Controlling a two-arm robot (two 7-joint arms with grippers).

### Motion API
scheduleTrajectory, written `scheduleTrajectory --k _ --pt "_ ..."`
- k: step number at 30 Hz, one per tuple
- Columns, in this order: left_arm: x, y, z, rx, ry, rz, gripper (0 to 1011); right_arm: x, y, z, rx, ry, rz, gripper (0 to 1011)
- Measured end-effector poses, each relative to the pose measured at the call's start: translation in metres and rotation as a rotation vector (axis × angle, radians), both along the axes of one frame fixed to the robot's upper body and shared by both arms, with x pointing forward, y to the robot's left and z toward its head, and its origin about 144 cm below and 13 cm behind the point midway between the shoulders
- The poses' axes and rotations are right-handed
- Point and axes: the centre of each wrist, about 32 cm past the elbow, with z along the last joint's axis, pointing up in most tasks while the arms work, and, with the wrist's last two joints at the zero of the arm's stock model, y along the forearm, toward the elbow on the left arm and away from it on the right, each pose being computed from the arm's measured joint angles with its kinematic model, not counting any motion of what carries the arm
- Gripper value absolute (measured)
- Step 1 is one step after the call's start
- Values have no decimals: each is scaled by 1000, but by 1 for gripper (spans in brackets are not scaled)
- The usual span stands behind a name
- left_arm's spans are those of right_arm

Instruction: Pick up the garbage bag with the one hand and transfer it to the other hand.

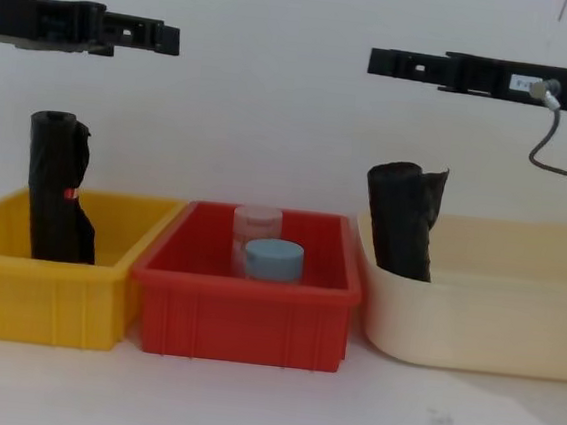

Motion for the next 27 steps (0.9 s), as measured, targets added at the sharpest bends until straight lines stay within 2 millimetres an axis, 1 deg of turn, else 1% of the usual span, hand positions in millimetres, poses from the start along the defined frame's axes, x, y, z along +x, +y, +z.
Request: scheduleTrajectory --k 13,18,19,21,22,23,27 --pt "0 0 0 2 0 2 1001 -1 19 7 -57 -30 160 1001" --pt "0 0 0 2 0 3 1001 0 37 11 -110 -30 245 1002" --pt "0 0 0 2 0 3 1001 0 37 11 -110 -30 245 1001" --pt "0 0 0 2 0 3 1001 2 47 14 -143 -28 277 1001" --pt "0 0 0 2 0 4 1001 2 47 14 -143 -28 277 1001" --pt "0 0 0 3 0 4 1001 4 53 16 -162 -26 291 1001" --pt "0 0 0 3 0 4 1001 8 64 20 -210 -18 306 1001"
